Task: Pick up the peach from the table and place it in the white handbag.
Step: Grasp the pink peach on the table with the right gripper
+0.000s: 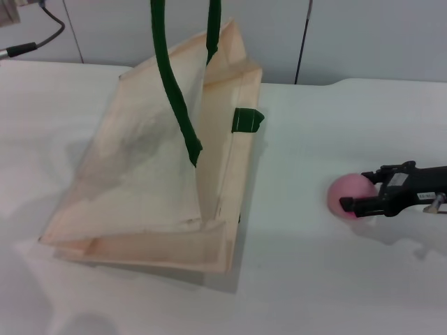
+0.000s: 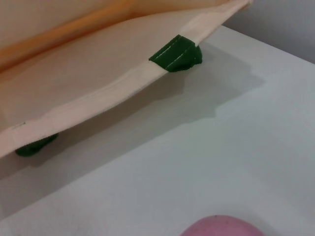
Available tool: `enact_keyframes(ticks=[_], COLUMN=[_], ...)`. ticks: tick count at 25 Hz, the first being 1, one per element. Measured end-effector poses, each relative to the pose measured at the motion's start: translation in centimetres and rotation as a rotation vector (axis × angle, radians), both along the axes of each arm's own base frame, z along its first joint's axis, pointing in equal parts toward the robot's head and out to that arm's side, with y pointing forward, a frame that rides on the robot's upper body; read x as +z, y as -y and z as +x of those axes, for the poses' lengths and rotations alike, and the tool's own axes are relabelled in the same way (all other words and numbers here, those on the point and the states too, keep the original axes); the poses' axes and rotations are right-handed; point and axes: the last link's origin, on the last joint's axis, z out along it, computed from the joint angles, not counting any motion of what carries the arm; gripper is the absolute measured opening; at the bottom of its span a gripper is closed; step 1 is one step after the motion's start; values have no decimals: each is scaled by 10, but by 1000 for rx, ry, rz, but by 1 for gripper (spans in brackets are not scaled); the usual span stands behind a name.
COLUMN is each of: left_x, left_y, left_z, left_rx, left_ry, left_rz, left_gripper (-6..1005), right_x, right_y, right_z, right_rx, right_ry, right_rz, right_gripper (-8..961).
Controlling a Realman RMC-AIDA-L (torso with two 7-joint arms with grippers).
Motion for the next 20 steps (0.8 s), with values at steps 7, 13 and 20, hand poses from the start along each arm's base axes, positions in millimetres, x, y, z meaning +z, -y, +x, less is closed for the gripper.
enact_keyframes(ticks=[7, 13, 20], left_x=[1, 1, 1], left_y=[1, 1, 1], left_z=[-2, -4, -5], left_rx=[3, 8, 12], left_ry=[-1, -1, -2], left_rz=[1, 2, 3], left_gripper=[108, 108, 106], right_x=[1, 1, 1], right_y=[-1, 0, 1], right_z=[-2, -5, -7], right_rx=[8, 16, 35], right_ry=[0, -13, -14], right_rz=[0, -13, -26], right_gripper=[722, 679, 654])
